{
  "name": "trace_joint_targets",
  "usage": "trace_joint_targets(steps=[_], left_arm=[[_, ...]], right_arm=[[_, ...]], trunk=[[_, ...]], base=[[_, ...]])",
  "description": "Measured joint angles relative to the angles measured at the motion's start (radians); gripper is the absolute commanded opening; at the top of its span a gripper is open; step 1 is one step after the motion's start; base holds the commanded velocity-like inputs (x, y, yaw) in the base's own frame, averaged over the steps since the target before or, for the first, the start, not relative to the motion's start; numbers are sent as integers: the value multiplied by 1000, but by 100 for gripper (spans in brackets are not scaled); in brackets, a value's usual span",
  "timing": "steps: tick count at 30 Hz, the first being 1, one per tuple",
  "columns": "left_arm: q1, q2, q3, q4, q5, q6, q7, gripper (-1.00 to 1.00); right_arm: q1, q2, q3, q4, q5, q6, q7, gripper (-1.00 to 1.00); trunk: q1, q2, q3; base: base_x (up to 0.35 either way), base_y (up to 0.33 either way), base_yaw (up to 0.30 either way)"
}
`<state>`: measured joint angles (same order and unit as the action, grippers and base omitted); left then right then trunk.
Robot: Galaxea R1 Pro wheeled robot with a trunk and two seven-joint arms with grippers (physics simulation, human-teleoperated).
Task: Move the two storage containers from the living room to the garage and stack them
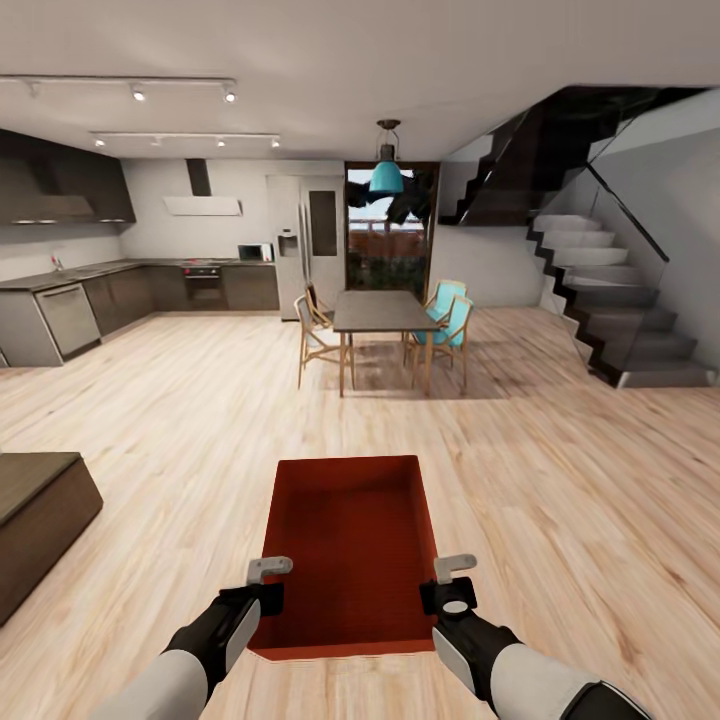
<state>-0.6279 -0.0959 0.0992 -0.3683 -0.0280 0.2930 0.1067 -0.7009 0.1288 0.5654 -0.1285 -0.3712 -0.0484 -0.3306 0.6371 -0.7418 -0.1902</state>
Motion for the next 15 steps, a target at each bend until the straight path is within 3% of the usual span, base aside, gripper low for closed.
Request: trace_joint_targets(steps=[5, 15], left_arm=[[0, 0, 0, 0, 0, 0, 0, -100], [0, 0, -1, 1, 0, 0, 0, -100]], right_arm=[[0, 0, 0, -1, 0, 1, 0, -100], [0, 1, -3, 3, 3, -2, 0, -100]], trunk=[[0, 0, 0], [0, 0, 0]], base=[[320, 0, -118], [320, 0, -242]])
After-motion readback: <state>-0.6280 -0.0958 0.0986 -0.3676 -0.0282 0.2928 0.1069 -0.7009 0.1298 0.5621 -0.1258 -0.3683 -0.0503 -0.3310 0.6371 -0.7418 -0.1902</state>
